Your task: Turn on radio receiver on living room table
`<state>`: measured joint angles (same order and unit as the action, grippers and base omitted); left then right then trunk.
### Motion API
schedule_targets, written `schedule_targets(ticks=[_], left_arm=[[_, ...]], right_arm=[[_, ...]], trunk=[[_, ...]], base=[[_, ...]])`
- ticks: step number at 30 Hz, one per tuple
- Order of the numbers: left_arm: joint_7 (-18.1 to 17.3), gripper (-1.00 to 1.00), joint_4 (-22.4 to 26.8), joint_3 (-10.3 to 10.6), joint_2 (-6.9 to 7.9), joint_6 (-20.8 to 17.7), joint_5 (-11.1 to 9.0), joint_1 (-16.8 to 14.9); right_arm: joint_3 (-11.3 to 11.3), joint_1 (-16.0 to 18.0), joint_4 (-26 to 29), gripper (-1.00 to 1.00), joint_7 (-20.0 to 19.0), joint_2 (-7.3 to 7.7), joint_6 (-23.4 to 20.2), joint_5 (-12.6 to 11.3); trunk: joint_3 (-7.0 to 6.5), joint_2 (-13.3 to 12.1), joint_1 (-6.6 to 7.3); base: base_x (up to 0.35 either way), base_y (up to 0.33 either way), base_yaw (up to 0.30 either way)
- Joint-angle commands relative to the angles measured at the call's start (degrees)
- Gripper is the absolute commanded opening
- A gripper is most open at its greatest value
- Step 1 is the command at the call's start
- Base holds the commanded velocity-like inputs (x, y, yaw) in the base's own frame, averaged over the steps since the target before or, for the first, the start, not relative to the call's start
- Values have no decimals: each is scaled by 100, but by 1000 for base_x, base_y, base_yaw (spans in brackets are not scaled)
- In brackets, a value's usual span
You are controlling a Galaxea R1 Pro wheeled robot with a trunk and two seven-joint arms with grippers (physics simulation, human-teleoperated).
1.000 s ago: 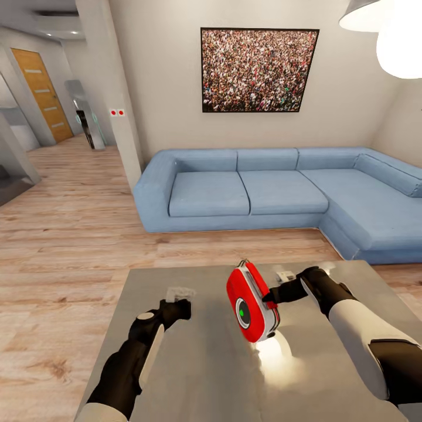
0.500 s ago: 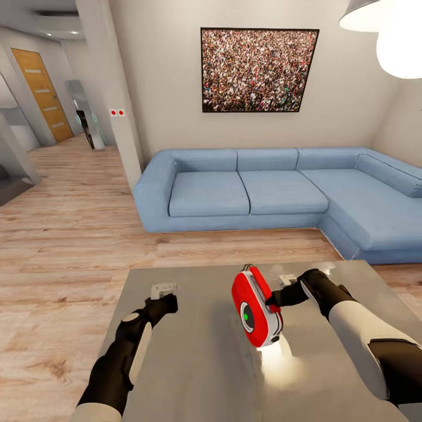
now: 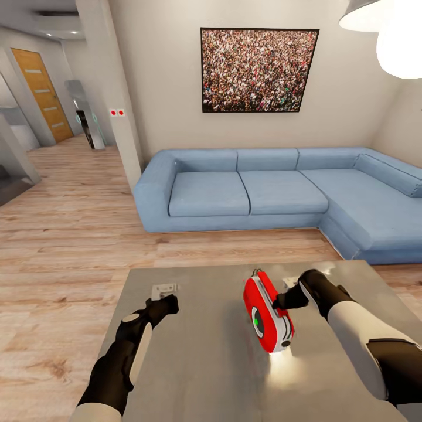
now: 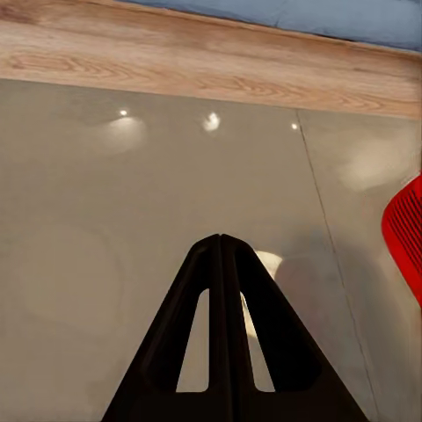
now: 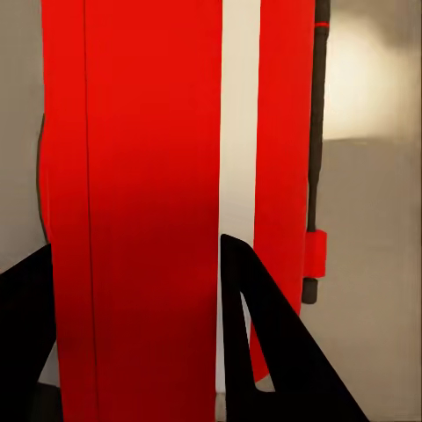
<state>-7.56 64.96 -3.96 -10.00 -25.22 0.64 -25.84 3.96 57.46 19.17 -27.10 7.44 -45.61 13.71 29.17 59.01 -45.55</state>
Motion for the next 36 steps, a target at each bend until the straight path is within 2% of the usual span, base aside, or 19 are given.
schedule_targets(ticks=[1, 9, 24, 26, 29, 33, 36], left_arm=[[0, -100, -1, 0, 0, 3, -1, 0], [0, -100, 1, -8, 0, 5, 5, 0], [21, -100, 54, -35, 0, -7, 4, 0], [24, -100, 64, -116, 0, 7, 1, 0], [17, -100, 71, -388, 0, 15, -10, 0], [17, -100, 70, -477, 0, 15, -11, 0], [17, -100, 69, -488, 0, 12, -18, 0]], right_arm=[[-18, 2, -1, -100, 59, -27, -46, -101], [-18, 2, -143, -100, 154, -102, -88, -101], [-24, 2, -324, -100, 100, -111, -82, -123], [-25, 2, -325, -100, 41, -111, -76, -123], [-26, 2, -326, -100, -56, -111, -66, -118], [-26, 2, -326, -100, -79, -111, -63, -115], [-26, 2, -326, -100, -83, -111, -60, -114]], trunk=[[0, 0, 0], [0, 0, 0], [0, 0, 0], [0, 0, 0], [0, 0, 0], [0, 0, 0], [53, 121, -66]], base=[[0, 0, 0], [0, 0, 0], [0, 0, 0], [0, 0, 0], [0, 0, 0], [0, 0, 0], [0, 0, 0]])
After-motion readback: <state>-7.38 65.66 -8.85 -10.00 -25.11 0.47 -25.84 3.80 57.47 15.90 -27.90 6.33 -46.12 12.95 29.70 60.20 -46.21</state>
